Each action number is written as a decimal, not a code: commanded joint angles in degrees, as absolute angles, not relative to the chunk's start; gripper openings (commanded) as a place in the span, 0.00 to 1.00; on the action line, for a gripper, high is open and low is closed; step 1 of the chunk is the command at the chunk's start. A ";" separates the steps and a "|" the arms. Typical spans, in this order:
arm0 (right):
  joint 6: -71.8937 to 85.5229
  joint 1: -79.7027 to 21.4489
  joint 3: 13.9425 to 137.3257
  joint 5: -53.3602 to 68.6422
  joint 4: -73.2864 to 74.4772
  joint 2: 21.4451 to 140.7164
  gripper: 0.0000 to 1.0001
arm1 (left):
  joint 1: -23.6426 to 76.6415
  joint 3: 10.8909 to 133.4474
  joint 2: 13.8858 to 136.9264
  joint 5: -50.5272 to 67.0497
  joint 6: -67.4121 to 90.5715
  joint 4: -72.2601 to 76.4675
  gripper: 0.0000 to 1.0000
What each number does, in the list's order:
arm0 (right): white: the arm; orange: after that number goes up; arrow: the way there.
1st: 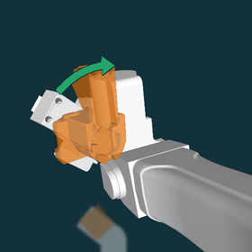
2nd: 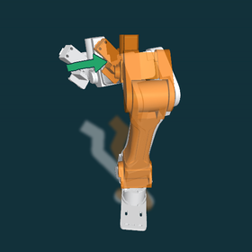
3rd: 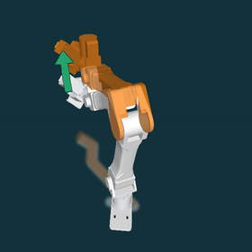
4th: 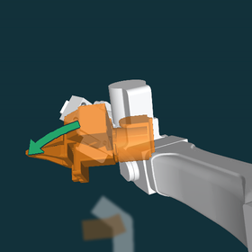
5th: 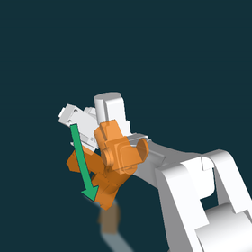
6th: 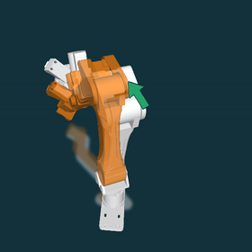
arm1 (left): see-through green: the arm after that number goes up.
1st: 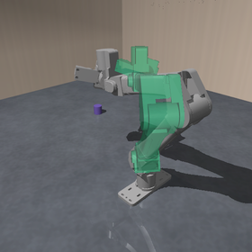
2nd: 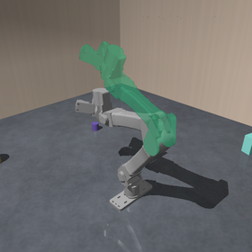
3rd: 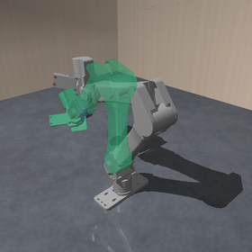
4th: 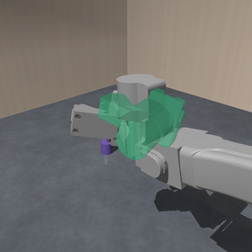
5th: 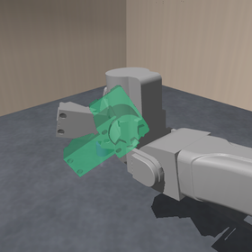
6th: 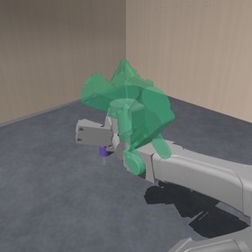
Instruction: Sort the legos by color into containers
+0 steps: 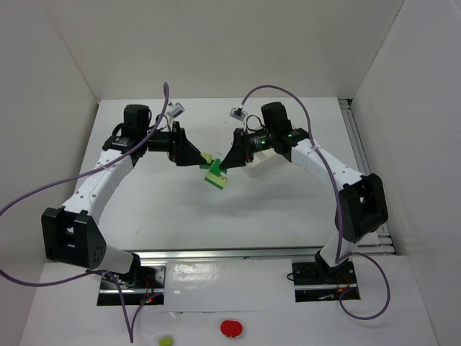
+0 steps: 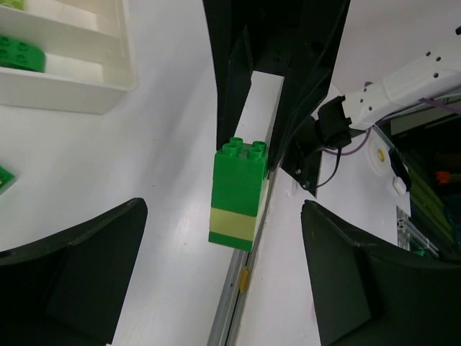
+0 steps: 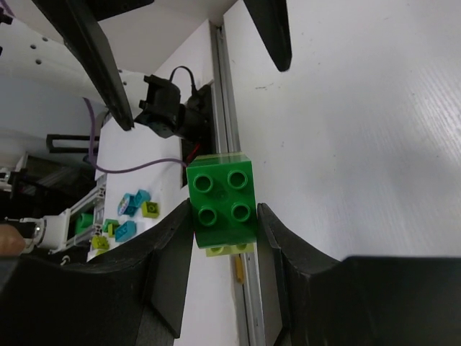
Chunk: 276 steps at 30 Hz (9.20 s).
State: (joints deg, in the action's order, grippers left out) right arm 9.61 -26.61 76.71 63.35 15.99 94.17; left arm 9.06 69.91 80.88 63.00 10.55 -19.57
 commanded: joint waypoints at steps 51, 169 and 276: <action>25.22 -20.56 73.38 32.72 5.51 87.36 0.14 | 11.69 72.60 87.63 67.86 5.09 -26.81 0.00; 14.24 -30.76 80.07 19.17 23.20 100.28 0.08 | 13.52 64.94 98.17 -1.74 34.10 -16.69 0.46; 19.52 -20.21 88.07 -13.62 18.99 108.55 0.75 | 19.60 85.77 100.36 41.14 27.69 -18.72 0.00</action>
State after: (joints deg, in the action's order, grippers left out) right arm 20.60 -19.42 85.86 -11.49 19.73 109.69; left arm 19.38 82.78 98.13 44.64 25.96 -18.06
